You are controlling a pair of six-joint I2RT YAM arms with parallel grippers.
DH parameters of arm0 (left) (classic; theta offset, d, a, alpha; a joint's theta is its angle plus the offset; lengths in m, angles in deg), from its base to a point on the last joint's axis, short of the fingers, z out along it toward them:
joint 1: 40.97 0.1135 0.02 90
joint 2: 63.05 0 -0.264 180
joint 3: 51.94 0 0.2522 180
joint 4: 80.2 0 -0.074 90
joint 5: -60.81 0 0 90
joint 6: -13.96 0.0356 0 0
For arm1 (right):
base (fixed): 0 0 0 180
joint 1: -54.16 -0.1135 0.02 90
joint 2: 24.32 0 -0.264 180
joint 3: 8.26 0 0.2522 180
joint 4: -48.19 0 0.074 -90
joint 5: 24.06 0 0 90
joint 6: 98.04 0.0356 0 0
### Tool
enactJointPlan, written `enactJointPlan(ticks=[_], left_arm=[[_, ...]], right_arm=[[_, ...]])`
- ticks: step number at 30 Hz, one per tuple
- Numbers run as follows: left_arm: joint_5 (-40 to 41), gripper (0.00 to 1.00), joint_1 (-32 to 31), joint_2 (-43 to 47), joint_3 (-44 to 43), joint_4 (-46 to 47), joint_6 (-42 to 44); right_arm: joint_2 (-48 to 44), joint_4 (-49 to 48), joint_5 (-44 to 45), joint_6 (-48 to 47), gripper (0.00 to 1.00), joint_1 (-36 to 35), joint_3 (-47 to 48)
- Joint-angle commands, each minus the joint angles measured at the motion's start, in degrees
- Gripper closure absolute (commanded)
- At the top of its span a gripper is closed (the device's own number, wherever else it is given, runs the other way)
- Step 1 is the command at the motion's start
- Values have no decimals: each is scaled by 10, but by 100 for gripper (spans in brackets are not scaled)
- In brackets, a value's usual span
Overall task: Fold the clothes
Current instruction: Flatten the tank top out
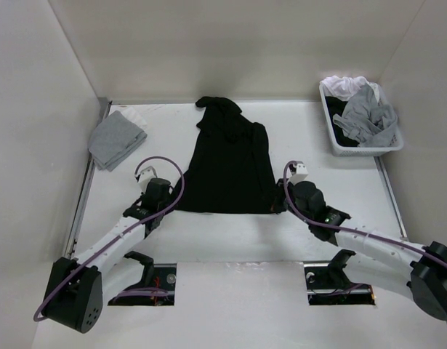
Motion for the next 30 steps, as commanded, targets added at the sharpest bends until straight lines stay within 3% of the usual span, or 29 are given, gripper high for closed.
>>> enactJointPlan(ticks=[1, 14, 18, 24, 30], left_arm=[[-5, 73, 7, 2, -2, -15, -16], [2, 71, 15, -66, 4, 15, -26], [6, 75, 17, -65, 7, 17, -27], [13, 76, 35, -39, 17, 18, -28], [19, 72, 37, -46, 17, 27, -25]], right_arm=[[2, -36, 11, 7, 90, -6, 1], [-2, -39, 13, 8, 89, -21, 4], [0, -39, 21, 8, 87, -29, 6], [-9, -29, 53, 8, 71, -31, -5], [-19, -20, 56, 10, 67, -31, -10]])
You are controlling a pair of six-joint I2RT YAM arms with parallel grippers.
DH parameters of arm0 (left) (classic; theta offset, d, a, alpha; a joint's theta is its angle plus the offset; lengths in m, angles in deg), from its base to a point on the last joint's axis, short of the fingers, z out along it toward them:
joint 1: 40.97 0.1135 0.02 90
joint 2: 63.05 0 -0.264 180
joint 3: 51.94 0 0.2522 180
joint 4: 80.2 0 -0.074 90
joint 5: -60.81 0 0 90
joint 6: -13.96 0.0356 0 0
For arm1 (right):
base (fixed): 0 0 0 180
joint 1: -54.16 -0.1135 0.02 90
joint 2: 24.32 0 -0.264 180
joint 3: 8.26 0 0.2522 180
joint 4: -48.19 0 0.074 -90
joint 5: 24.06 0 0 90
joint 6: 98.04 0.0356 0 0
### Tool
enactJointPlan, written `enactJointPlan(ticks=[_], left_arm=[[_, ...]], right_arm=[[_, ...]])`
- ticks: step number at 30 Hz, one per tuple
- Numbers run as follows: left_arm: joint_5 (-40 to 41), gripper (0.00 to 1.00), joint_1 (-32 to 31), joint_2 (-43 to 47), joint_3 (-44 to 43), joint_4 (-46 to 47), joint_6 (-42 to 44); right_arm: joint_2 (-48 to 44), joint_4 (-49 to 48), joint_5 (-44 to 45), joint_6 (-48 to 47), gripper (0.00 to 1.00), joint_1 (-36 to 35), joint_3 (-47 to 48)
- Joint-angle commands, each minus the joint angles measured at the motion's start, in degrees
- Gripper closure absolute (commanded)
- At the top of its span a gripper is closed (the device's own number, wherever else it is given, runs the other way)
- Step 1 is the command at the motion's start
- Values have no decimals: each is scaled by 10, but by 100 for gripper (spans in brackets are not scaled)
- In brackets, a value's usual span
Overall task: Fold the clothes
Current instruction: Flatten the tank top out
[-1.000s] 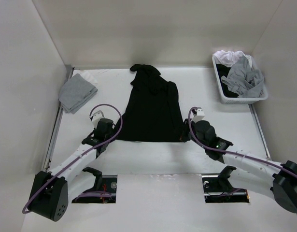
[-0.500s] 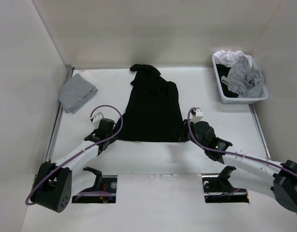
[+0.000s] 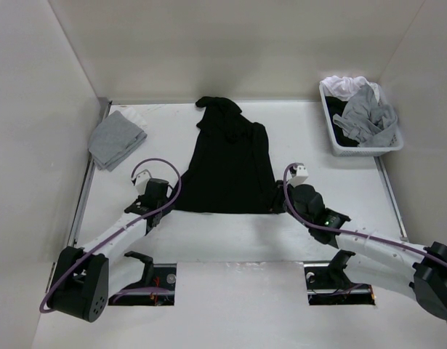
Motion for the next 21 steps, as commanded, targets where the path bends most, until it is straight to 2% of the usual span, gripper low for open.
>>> enactJointPlan(ticks=[1, 8, 16, 21], left_arm=[[9, 73, 4, 0, 8, 26, 0], [-8, 73, -2, -20, 9, 47, 5], [-12, 92, -3, -23, 7, 56, 15], [-12, 98, -15, 34, -5, 54, 26]], right_arm=[[-11, -12, 15, 7, 67, -4, -4], [-3, -18, 13, 7, 67, -10, 1], [-3, -19, 19, 7, 67, -14, 2], [-11, 17, 57, 25, 60, -13, -11]])
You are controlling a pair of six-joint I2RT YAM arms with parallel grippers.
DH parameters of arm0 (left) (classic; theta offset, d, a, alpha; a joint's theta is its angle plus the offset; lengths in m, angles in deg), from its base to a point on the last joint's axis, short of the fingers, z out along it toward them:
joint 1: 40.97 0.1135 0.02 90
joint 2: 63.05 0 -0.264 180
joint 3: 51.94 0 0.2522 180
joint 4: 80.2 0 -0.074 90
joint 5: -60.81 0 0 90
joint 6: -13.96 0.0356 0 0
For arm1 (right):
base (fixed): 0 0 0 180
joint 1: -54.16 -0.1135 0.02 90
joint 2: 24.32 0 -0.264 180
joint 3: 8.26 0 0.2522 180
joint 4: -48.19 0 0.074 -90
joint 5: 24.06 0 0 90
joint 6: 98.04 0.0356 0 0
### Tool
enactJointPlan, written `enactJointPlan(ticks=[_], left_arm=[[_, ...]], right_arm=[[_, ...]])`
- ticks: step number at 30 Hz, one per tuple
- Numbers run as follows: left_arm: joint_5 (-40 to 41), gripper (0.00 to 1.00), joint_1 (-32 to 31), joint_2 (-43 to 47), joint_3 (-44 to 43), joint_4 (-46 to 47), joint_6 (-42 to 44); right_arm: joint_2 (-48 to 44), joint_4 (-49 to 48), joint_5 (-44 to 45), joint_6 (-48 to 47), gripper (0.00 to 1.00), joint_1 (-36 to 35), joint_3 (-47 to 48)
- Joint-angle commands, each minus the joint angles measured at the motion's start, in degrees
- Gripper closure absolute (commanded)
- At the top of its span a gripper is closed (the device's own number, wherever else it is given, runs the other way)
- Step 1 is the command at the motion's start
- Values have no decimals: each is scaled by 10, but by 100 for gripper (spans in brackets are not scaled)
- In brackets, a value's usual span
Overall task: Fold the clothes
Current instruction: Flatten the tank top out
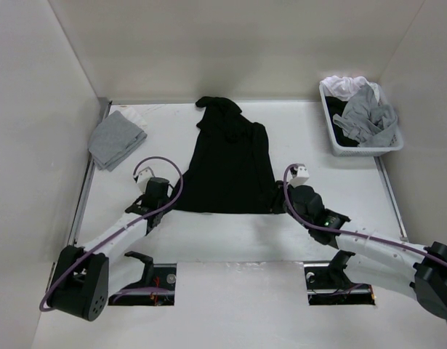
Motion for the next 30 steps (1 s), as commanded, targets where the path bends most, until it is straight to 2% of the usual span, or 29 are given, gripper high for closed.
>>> enactJointPlan(ticks=[1, 8, 14, 17, 22, 30], left_arm=[[-2, 99, -17, 63, -12, 9, 11], [37, 100, -58, 184, -49, -35, 10], [33, 100, -18, 242, -27, -37, 0], [8, 100, 12, 267, -12, -32, -7], [-51, 100, 40, 250, 9, -5, -11], [-67, 100, 42, 240, 22, 16, -13]], right_arm=[[-8, 36, 49, 28, 58, -3, -9], [11, 162, 106, 73, 58, 16, 3], [7, 218, 108, 107, 57, 15, 11], [21, 220, 91, 118, 54, 17, 7], [60, 200, 78, 120, 54, 32, 15], [84, 90, -12, 122, 54, 45, -8]])
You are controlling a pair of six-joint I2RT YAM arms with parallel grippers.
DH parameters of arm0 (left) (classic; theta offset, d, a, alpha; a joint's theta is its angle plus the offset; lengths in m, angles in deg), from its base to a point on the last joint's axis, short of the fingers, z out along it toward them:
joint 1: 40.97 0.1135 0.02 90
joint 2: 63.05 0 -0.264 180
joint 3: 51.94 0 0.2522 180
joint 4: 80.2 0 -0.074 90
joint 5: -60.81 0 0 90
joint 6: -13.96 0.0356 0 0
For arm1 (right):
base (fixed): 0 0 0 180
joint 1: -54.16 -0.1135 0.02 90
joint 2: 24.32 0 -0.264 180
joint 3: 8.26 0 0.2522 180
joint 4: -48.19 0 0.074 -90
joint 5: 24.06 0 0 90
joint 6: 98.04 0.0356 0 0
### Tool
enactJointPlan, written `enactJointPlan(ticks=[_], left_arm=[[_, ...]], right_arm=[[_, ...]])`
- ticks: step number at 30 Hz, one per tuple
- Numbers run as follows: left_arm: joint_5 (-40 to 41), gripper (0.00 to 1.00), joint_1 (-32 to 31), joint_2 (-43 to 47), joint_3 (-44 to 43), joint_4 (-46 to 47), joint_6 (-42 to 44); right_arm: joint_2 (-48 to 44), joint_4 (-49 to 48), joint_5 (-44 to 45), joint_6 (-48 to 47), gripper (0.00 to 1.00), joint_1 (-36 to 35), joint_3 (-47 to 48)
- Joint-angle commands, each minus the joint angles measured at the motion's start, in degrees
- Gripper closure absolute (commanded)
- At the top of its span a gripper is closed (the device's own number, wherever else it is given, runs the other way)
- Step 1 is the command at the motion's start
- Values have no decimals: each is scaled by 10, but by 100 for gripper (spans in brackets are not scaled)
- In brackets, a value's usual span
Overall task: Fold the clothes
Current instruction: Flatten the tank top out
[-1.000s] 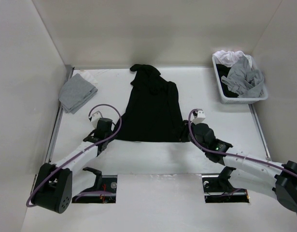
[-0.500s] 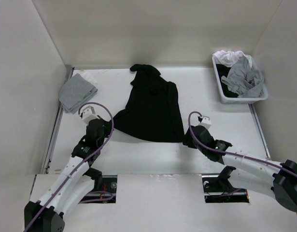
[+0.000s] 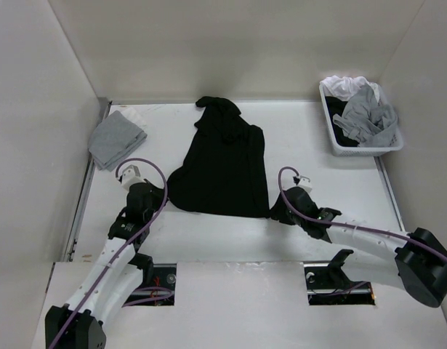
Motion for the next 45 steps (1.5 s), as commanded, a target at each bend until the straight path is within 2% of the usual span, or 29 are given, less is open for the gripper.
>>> enactJointPlan(ticks=[1, 4, 6, 8, 15, 17, 19, 24, 28, 32, 35, 40, 45], left_arm=[[-15, 100, 2, -1, 5, 41, -6], [-15, 100, -5, -7, 6, 47, -9], [-15, 100, -8, -10, 5, 47, -11], [-15, 100, -10, -10, 4, 49, -12], [-15, 100, -13, -10, 1, 49, -15], [-15, 100, -14, -11, -1, 50, -15], [-13, 100, -16, -11, -1, 50, -15], [-13, 100, -17, -9, -5, 50, -15], [-17, 100, -19, 16, -39, 33, -14], [1, 100, -42, 73, -143, -18, -19], [34, 100, -68, 97, -245, -32, -14], [89, 100, -106, 85, -406, 5, 21], [90, 100, -107, 38, -562, 54, 63]], right_arm=[[3, -83, -51, 12, 54, 12, -11], [19, -112, -74, 14, 56, 17, -19], [29, -118, -78, 14, 65, 23, -20], [34, -118, -71, 20, 70, 24, -20], [57, -122, -64, 29, 65, 23, -22], [65, -126, -69, 27, 67, 22, -17], [71, -127, -75, 24, 72, 24, -13], [54, -136, -77, 24, 96, 31, -12], [-53, -94, -43, 7, 100, 24, 8], [-195, 50, 22, -49, 100, -4, 121], [-242, 132, 73, -114, 100, -28, 248], [-224, 188, 153, -231, 100, -92, 481], [-151, 194, 223, -355, 100, -176, 711]])
